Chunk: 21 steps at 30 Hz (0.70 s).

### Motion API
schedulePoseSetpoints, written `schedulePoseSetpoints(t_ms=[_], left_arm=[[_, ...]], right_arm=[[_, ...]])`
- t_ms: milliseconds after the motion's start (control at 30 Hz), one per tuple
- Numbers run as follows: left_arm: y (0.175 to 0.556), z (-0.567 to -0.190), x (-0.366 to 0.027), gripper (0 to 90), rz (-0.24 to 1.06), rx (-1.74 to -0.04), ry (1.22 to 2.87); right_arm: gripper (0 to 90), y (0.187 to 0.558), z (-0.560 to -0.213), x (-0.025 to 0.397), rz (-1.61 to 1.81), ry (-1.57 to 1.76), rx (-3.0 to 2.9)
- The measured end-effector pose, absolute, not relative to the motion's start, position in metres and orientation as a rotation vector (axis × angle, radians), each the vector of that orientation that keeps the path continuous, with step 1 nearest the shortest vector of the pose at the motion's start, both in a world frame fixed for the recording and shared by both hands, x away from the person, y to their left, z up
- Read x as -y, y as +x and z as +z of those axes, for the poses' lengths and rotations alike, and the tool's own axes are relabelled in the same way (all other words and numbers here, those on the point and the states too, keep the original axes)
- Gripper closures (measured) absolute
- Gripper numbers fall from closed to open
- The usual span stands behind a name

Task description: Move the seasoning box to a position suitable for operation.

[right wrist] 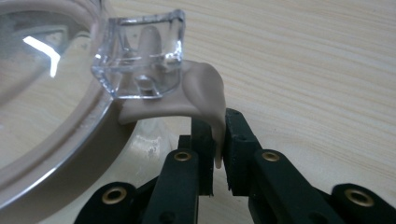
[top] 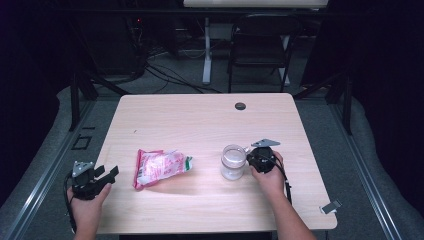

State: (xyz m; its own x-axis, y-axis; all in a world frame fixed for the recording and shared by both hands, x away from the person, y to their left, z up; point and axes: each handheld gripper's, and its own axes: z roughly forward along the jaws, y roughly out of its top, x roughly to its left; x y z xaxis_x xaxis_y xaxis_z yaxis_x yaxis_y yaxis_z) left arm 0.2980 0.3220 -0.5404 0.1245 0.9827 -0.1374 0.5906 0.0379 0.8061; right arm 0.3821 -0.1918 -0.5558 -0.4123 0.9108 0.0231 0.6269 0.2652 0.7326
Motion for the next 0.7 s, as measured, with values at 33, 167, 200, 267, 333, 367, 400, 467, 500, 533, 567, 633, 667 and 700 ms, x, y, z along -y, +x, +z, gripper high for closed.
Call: schedulePoseSetpoints(t_ms=[33,167,200,267,333,367,400,467,500,533,567,633,667,700], left_arm=[[0.299,-0.54,-0.32,45.5,0.652,-1.553,1.648],[0.301,-0.54,-0.315,45.4,0.647,-1.535,1.678],[0.302,-0.541,-0.314,45.5,0.648,-1.53,1.671],[0.302,-0.54,-0.312,45.4,0.647,-1.523,1.684],[0.303,-0.54,-0.31,45.5,0.651,-1.513,1.688],[0.303,-0.54,-0.309,45.5,0.651,-1.511,1.688],[0.304,-0.54,-0.309,45.5,0.649,-1.508,1.688],[0.305,-0.539,-0.306,45.5,0.648,-1.498,1.69],[0.305,-0.539,-0.306,45.5,0.648,-1.498,1.69],[0.306,-0.539,-0.303,45.4,0.647,-1.487,1.698],[0.306,-0.539,-0.303,45.4,0.647,-1.487,1.698],[0.306,-0.538,-0.299,45.5,0.64,-1.474,1.701],[0.307,-0.537,-0.294,45.4,0.627,-1.456,1.706],[0.308,-0.536,-0.29,45.4,0.623,-1.443,1.716]], right_arm=[[84.6,0.382,-0.556,0.191,0.949,1.389,-2.133],[85.2,0.38,-0.555,0.19,0.937,1.381,-2.136],[85.3,0.38,-0.555,0.19,0.939,1.38,-2.135],[85.1,0.379,-0.554,0.191,0.95,1.381,-2.138],[85.3,0.378,-0.554,0.191,0.942,1.377,-2.143],[85.3,0.378,-0.554,0.19,0.938,1.376,-2.138],[85.3,0.377,-0.553,0.19,0.939,1.377,-2.134],[85.2,0.375,-0.553,0.189,0.937,1.377,-2.131],[85.2,0.375,-0.553,0.189,0.937,1.377,-2.131],[85.2,0.373,-0.552,0.189,0.95,1.374,-2.137],[85.2,0.373,-0.552,0.189,0.95,1.374,-2.137],[85.6,0.37,-0.551,0.187,0.965,1.369,-2.144],[85.6,0.367,-0.55,0.185,0.976,1.362,-2.145],[85.5,0.366,-0.549,0.185,0.974,1.36,-2.145]])
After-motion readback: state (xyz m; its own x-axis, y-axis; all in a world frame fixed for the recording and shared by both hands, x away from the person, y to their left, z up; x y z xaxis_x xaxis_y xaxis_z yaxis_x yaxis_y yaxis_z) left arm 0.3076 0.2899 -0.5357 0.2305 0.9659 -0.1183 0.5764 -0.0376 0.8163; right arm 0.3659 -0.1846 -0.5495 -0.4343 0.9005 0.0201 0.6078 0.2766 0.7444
